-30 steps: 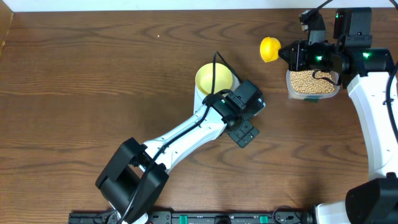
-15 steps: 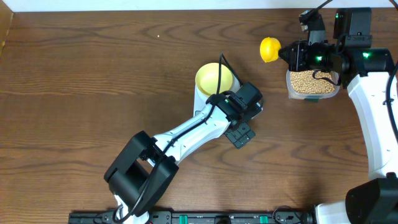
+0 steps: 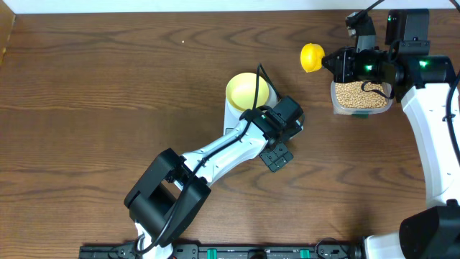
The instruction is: Scoop item into bowl and weigh 50g on scale
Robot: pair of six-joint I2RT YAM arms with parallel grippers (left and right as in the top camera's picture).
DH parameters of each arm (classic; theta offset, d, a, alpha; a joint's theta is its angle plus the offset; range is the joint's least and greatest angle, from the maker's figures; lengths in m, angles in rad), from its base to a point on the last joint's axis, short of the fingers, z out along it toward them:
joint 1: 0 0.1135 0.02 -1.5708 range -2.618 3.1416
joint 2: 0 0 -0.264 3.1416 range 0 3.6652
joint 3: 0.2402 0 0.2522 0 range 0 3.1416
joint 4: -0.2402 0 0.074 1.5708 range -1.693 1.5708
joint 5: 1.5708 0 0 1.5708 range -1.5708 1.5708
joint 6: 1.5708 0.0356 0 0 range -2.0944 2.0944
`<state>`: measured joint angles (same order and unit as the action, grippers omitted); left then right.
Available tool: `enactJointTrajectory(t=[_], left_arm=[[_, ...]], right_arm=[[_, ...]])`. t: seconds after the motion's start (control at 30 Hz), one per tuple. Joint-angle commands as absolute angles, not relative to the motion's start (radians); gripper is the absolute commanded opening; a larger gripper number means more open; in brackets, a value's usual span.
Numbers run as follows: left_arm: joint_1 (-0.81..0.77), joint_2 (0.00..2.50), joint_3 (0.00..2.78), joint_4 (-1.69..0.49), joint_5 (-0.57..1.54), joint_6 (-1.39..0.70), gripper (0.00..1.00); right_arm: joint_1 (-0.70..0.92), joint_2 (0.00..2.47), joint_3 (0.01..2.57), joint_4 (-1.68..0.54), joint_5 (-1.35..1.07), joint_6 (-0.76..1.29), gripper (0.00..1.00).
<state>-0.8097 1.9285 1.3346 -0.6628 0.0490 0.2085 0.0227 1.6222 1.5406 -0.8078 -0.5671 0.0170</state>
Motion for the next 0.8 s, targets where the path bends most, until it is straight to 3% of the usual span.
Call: enactJointTrajectory(t=[0.0, 0.77], left_arm=[[-0.806, 1.943, 1.33, -0.664, 0.036, 0.22, 0.98], [-0.794, 1.983, 1.33, -0.661, 0.033, 0.225, 0.98]], right_arm=[[0.02, 1.608, 1.562, -0.81, -0.566, 0.002, 0.01], [0.02, 1.608, 1.562, -0.812, -0.566, 0.002, 0.01]])
